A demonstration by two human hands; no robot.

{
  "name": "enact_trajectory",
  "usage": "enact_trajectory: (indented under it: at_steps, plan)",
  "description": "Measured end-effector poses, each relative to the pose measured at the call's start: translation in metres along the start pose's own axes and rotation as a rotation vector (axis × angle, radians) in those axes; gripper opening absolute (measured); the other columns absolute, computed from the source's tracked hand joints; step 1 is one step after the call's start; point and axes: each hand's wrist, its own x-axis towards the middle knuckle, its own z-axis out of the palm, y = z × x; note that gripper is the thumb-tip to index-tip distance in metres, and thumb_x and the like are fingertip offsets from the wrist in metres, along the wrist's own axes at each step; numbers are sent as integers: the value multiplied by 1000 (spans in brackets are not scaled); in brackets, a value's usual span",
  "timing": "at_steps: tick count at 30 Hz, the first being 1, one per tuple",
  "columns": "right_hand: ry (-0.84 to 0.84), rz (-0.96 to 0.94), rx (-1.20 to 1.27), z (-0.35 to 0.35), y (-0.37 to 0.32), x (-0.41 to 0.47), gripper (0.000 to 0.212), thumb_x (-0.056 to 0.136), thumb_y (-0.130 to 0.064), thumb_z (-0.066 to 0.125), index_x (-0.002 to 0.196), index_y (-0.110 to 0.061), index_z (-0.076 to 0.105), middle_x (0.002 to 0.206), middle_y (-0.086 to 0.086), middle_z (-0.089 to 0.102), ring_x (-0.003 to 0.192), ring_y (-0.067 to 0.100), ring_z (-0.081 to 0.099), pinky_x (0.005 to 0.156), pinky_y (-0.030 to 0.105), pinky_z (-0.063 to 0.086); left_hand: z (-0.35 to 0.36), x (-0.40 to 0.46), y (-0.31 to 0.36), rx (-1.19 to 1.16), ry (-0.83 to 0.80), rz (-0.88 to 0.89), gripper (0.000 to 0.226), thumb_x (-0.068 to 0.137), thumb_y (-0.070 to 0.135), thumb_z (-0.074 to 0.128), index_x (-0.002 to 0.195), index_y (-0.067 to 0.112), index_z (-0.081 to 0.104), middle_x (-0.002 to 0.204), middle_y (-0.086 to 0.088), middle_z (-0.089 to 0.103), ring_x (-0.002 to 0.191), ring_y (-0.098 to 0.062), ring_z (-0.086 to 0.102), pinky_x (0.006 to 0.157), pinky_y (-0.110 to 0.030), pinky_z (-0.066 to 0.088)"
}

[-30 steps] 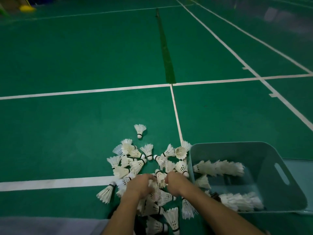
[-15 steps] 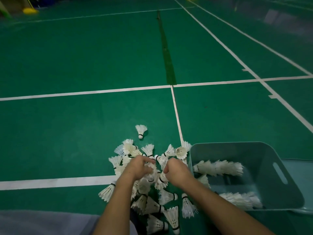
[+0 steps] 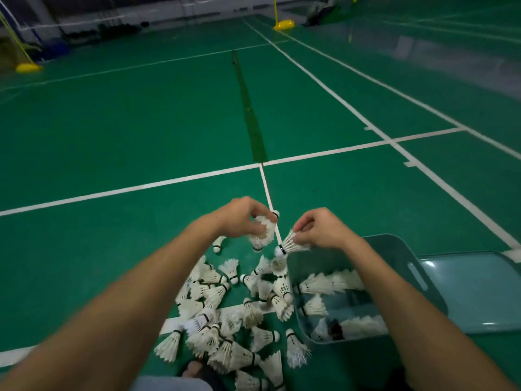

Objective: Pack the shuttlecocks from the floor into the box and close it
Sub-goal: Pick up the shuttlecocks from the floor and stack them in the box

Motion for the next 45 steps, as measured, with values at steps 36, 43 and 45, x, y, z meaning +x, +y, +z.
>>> enact_trajectory:
  at_steps: [36,43,45]
  plan:
    - [-124,330,-182,64,185,-4,20,89,-6,75,78,-20,66,90,-2,67,89,13,66,92,32,57,103,27,30,-311,-116,-93,28,100,17,70,127,23,72,101,-18,71,43,-3,38,41,-14,38]
    - [-96,-132,143,-11,68,-18,21,91,-15,73,110,-23,68,118,-7,67,100,9,71,87,25,59,90,36,18,-311,-14,-219,25,98,25,74,122,21,72,83,-6,70,36,2,49,41,-14,38]
    - [-199,-196,119,-15,42,-27,36,84,-23,82,114,-32,65,128,-10,60,103,10,71,85,27,61,88,40,18,-322,18,-242,26,98,25,74,123,19,71,80,-3,64,42,-2,52,44,-18,41]
